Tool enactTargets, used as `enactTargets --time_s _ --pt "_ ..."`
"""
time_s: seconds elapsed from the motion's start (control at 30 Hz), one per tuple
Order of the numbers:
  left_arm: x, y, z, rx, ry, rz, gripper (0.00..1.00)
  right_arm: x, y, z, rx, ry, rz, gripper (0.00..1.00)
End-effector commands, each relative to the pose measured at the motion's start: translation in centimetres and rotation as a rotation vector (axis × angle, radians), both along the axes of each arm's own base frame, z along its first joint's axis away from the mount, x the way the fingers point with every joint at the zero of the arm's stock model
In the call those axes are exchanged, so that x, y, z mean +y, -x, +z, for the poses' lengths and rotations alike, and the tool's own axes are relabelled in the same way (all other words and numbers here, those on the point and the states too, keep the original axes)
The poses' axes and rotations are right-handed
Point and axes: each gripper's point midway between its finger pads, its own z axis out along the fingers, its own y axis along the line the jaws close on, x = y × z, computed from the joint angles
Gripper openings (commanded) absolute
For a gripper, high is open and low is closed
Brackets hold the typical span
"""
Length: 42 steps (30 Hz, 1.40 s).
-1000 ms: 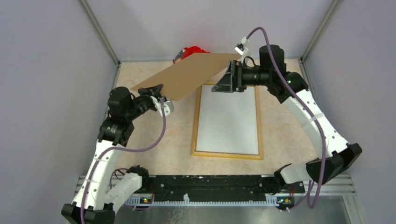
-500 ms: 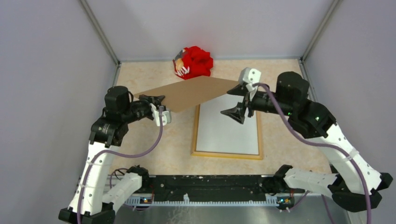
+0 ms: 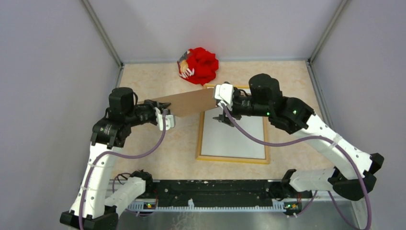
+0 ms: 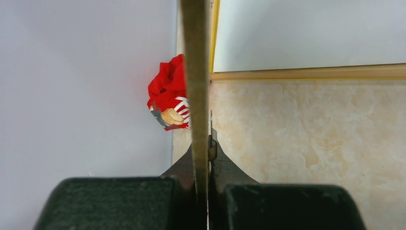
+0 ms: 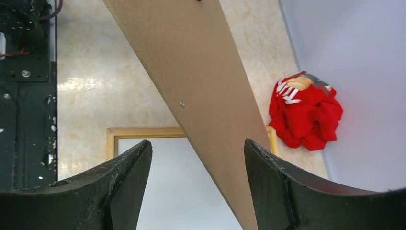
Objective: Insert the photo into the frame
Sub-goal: Turn over the photo frame item at the center of the board.
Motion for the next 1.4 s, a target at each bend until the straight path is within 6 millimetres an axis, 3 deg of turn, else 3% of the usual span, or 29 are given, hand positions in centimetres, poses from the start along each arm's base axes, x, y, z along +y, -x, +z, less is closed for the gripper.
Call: enactTargets --time_s 0.0,0.2,0.43,0.5,0.67,0.77,0.8,0.83,0.87,0.9,1.0,1.37 --pt "-1.4 0.0 4.9 -0.133 0.074 -0.072 0.00 0.1 -0.3 1.9 -0.118 -0.038 0.013 0.69" --pt "-1.5 0.1 5.5 -0.142 0.080 -0.075 0.00 0.3 -2.6 -0.1 -0.162 0.029 -0.049 0.62" --pt "-1.4 0.4 5.2 -0.146 0.066 -0.083 0.00 0.2 -3.9 1.0 -0.223 0.006 -0.105 0.48" --pt "-1.4 0.4 5.3 -0.149 0.065 -0.084 0.00 0.4 -4.0 1.2 -0.223 -0.011 -0.107 0.38" --pt "-1.5 0.3 5.7 -0.171 0.075 -0.085 0.00 0.8 -3.9 1.2 -0.203 -0.027 -0.107 0.00" --pt "-1.4 0.0 6.4 -0.209 0.092 -0.074 0.00 0.8 -3.8 1.7 -0.202 -0.051 -0.108 0.00" --pt "-1.4 -0.3 6.7 -0.229 0.107 -0.061 0.16 0.8 -3.7 2.0 -0.206 -0.065 -0.107 0.00" --pt "-1.3 -0.5 6.7 -0.241 0.124 -0.047 0.54 0.8 -3.6 2.4 -0.207 -0.082 -0.107 0.00" --pt "-1.2 -0.8 7.2 -0.278 0.143 -0.032 0.79 0.8 -3.7 2.8 -0.210 -0.100 -0.117 0.00" --pt "-1.1 -1.0 7.6 -0.311 0.156 -0.021 0.86 0.8 -3.8 3.4 -0.214 -0.120 -0.129 0.00" --pt "-0.9 -1.5 9.3 -0.370 0.204 0.011 0.98 0.5 -4.1 5.2 -0.227 -0.172 -0.167 0.00" --pt "-0.1 -2.9 13.4 -0.346 0.399 0.130 0.98 -3.6 -7.7 13.4 -0.249 -0.419 -0.515 0.00"
